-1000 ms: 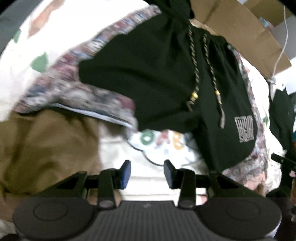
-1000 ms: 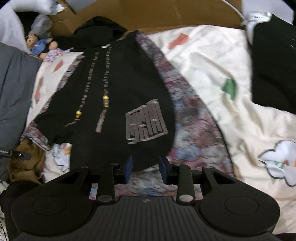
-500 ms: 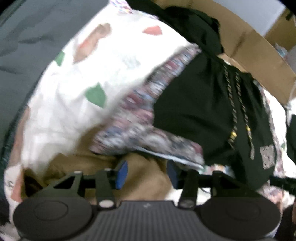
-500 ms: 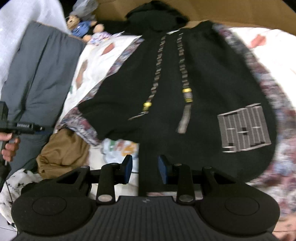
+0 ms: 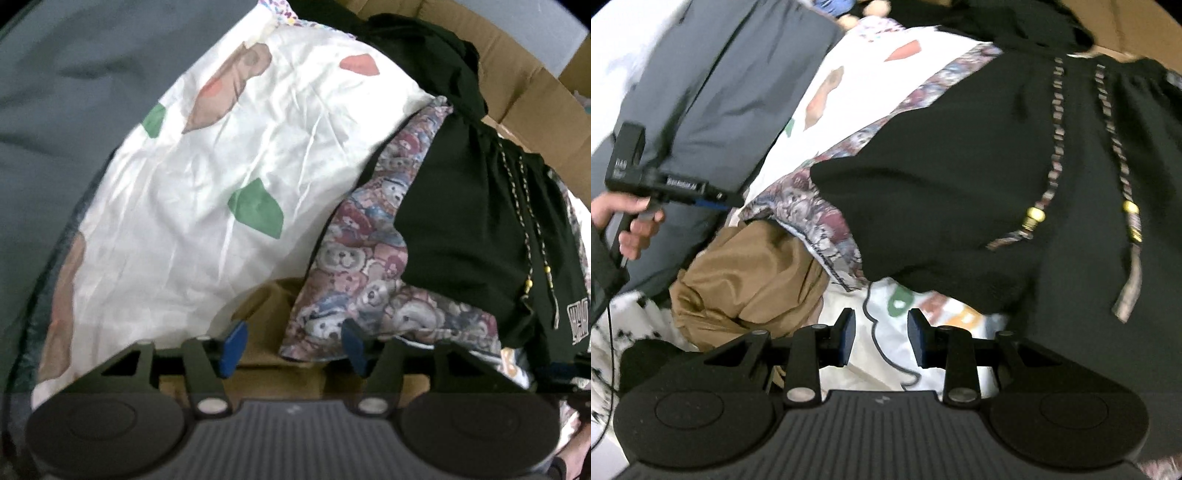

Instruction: Fold clothes

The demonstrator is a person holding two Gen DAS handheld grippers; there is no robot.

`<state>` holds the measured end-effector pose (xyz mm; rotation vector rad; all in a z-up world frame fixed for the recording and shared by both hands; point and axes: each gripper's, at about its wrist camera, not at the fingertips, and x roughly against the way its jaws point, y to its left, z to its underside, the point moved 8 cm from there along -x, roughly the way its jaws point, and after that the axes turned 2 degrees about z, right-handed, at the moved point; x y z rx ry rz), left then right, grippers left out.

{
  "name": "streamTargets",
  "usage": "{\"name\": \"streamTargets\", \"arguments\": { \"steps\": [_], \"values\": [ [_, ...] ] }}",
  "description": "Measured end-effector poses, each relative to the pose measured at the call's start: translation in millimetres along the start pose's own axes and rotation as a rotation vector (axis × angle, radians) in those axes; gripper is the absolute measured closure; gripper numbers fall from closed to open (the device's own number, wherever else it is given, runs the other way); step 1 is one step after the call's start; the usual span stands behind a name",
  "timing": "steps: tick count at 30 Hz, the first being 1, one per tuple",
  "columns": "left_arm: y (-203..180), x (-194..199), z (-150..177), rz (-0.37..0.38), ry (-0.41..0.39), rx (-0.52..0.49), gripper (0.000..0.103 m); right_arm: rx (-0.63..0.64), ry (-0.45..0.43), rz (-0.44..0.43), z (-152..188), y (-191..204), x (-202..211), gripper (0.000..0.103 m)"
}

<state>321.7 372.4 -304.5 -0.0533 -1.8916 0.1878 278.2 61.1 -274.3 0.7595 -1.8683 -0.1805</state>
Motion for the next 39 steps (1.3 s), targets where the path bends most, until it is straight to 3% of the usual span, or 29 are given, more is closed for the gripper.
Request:
{"name": "streamTargets", "arguments": {
  "steps": [5,8,13,17,18,19,20,24,26,39],
  "values": [
    [10.4,-20.7,7.8,0.041,0.019,0.033,0.041,0.07,0.02,0.002,-2.8,15.8,-31.2,0.068],
    [12.2,-24.9,9.9,0.076,0.017,0.048,0.05,0.099,0.027,0.007,-7.1,23.2,-48.1,0.068],
    [13.1,-27.2,11.5,0.131,0.039,0.051,0.08,0.148,0.014,0.016,-17.3,35.8,-71.3,0.068],
    [12.0,-19.4,8.8,0.142,0.037,0.039,0.09,0.161,0.014,0.011,-21.1,41.5,-85.0,0.068],
    [12.3,-14.8,7.0,0.14,0.028,0.039,0.091,0.164,0.009,0.009,-21.3,42.1,-85.6,0.071],
    [12.7,-11.8,5.6,0.14,0.022,0.042,0.093,0.171,0.006,0.006,-20.9,42.9,-85.1,0.088],
    [13.1,-8.4,4.1,0.139,0.015,0.045,0.093,0.179,0.004,0.005,-20.3,43.8,-84.3,0.096],
    [9.8,10.6,-2.7,0.148,-0.018,0.046,0.099,0.167,0.001,0.014,-18.6,42.2,-66.0,0.1],
    [0.5,27.0,-8.2,0.197,-0.045,0.047,0.099,0.154,-0.009,0.008,-18.6,40.6,-49.7,0.1],
    [-76.3,113.3,-27.9,0.31,-0.142,-0.033,0.1,0.099,-0.091,0.009,-25.3,42.2,74.6,0.1]
  ]
}}
